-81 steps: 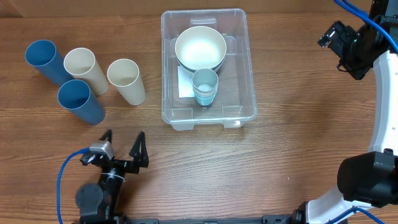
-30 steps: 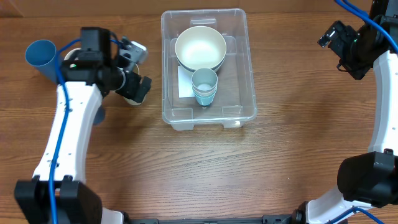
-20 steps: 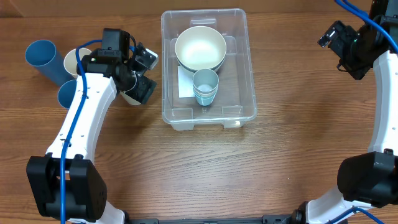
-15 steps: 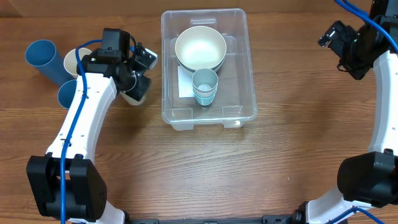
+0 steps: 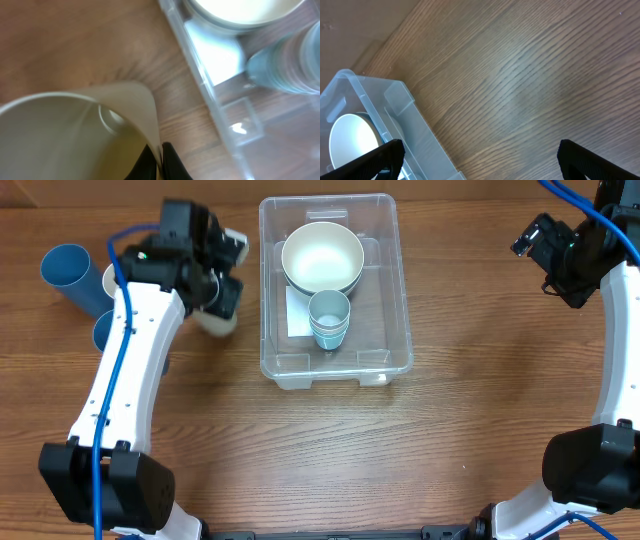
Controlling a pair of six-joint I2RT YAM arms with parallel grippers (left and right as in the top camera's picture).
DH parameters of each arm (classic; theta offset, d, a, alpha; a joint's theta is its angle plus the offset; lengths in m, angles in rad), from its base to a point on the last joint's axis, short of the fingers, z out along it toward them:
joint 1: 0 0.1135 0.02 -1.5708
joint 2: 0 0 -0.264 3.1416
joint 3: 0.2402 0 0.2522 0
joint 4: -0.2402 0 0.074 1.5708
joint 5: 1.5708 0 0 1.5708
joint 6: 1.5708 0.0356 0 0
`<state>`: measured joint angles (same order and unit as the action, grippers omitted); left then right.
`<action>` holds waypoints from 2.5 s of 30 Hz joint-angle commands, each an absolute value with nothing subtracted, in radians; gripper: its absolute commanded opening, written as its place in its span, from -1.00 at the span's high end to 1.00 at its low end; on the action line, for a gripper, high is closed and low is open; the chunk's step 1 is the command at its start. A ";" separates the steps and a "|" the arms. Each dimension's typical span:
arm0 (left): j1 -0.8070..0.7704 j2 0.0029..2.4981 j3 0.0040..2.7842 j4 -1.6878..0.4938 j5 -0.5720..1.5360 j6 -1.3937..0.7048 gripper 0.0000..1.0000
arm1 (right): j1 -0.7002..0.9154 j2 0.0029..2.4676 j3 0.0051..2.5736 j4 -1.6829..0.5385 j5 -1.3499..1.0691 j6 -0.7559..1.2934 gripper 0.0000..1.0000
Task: Pack container
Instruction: 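Grasp the rim of the cream tumbler with the left gripper, then carry the cream tumbler over the bin toward its front right corner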
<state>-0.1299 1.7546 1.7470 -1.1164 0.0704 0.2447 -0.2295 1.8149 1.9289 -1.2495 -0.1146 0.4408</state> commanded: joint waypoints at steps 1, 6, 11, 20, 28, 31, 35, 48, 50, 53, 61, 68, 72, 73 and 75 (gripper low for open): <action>-0.142 1.738 1.982 -1.205 0.101 0.186 0.92 | -0.231 1.801 1.951 -1.243 -0.106 0.443 -1.00; -0.175 1.737 2.252 -1.389 0.131 0.187 0.92 | -0.231 1.801 1.951 -1.244 -0.106 0.443 -1.00; -0.299 1.735 2.370 -1.462 0.308 0.310 0.92 | -0.231 1.801 1.951 -1.244 -0.106 0.442 -1.00; -0.564 1.734 2.366 -1.463 0.336 0.432 0.92 | -0.231 1.801 1.951 -1.243 -0.106 0.442 -1.00; -0.617 1.762 2.295 -1.451 0.334 0.472 0.92 | -0.231 1.801 1.951 -1.243 -0.106 0.443 -1.00; -0.617 1.807 2.265 -1.431 0.350 0.474 0.92 | -0.231 1.801 1.951 -1.244 -0.106 0.442 -1.00; -0.617 1.881 2.265 -1.430 0.404 0.476 0.92 | -0.231 1.801 1.951 -1.244 -0.106 0.443 -1.00; -0.634 2.036 2.264 -1.433 0.439 0.476 0.92 | -0.231 1.801 1.951 -1.244 -0.106 0.443 -1.00; -0.646 2.056 2.264 -1.436 0.438 0.480 0.92 | -0.231 1.801 1.951 -1.243 -0.107 0.443 -1.00; -0.659 2.078 2.264 -1.436 0.435 0.484 0.92 | -0.231 1.801 1.951 -1.244 -0.106 0.443 -1.00; -0.662 2.152 2.263 -1.442 0.435 0.484 0.92 | -0.231 1.801 1.951 -1.243 -0.106 0.443 -1.00; -0.662 2.172 2.262 -1.438 0.436 0.484 0.92 | -0.231 1.801 1.951 -1.243 -0.107 0.443 -1.00; -0.662 2.172 2.262 -1.428 0.438 0.484 0.92 | -0.231 1.801 1.951 -1.243 -0.106 0.443 -1.00; -0.662 2.172 2.262 -1.425 0.438 0.484 0.92 | -0.231 1.801 1.951 -1.243 -0.106 0.442 -1.00; -0.662 2.172 2.262 -1.423 0.438 0.484 0.92 | -0.231 1.801 1.951 -1.243 -0.106 0.443 -1.00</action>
